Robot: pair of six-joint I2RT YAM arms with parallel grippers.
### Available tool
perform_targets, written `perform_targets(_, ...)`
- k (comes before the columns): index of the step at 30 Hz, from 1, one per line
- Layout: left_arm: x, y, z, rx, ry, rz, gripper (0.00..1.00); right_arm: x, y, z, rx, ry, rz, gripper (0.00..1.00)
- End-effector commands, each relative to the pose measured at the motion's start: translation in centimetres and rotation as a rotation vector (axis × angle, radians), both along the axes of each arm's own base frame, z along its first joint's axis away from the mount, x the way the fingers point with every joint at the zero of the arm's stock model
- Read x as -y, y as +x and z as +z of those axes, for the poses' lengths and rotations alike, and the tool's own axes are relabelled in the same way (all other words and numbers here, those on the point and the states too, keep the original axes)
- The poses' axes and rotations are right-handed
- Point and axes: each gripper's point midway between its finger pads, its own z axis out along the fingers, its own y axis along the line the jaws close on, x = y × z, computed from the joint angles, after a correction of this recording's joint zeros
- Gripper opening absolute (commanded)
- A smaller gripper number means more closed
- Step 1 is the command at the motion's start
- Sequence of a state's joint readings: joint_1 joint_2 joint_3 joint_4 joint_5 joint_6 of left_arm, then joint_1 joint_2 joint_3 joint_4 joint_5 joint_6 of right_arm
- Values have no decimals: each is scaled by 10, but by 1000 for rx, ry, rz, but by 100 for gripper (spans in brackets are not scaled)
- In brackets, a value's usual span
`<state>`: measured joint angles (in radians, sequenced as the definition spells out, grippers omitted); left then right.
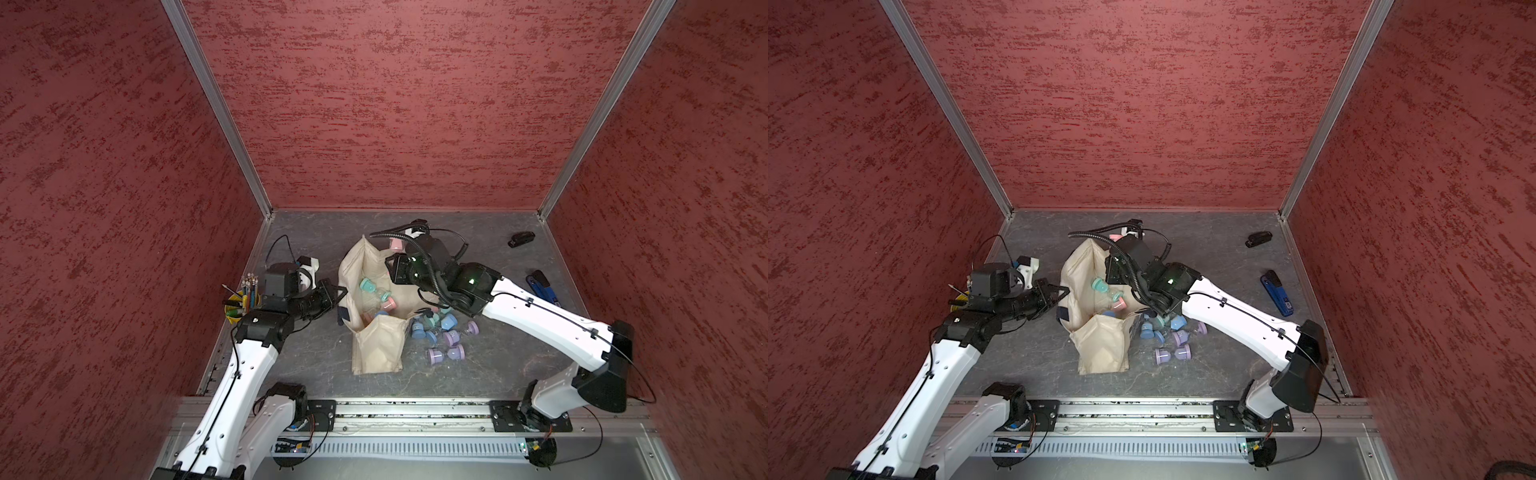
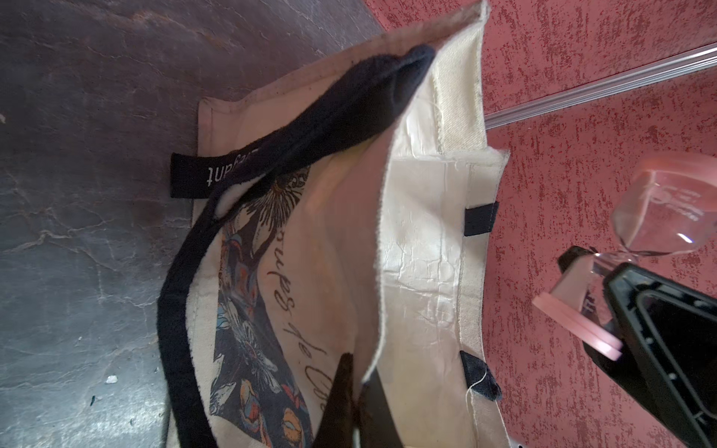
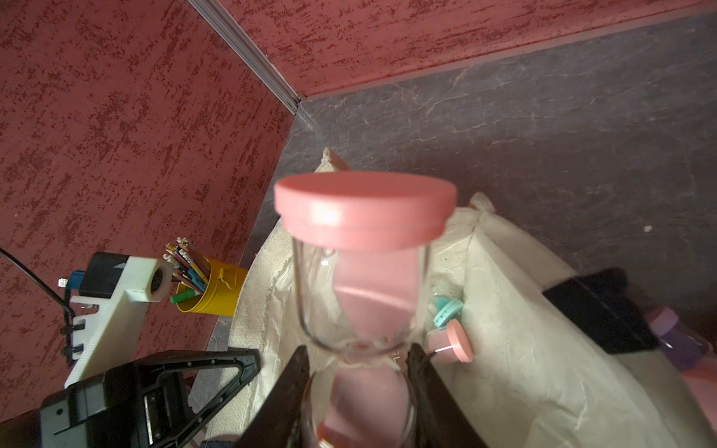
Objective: Put the hourglass into the canvas bag
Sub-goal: Place the hourglass in the canvas bag.
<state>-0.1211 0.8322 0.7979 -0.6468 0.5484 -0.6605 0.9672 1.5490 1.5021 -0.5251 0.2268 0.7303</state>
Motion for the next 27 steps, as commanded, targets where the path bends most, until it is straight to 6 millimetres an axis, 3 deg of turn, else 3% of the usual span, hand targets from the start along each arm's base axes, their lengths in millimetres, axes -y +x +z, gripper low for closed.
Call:
perform_targets(1,-1,-2,0,4,2,-10,0,-14,-3,12,2,30,43,0)
perform_targets(2,-1,-2,0,1,1,-13,3,-15,-2,9,-5,23,45,0)
perform_targets(4,-2,-3,-2,-11,6,-13,21,-17,-2,7,-13,21,44,0)
perform_targets(9,-3,-4,-11,-43,15,-15,28,-16,-2,8,-18,33,38,0)
perform_targets(12,-4,-4,-12,-56,17,-16,13,-16,-3,10,-20,40,39,0)
perform_targets(18,-3,-6,-12,-57,11,-21,1,-21,-8,2,-45,29,62,0)
perform_targets(27,-1,3,-4,-33,1,-22,0,-32,-25,-25,-88,-63,149,0)
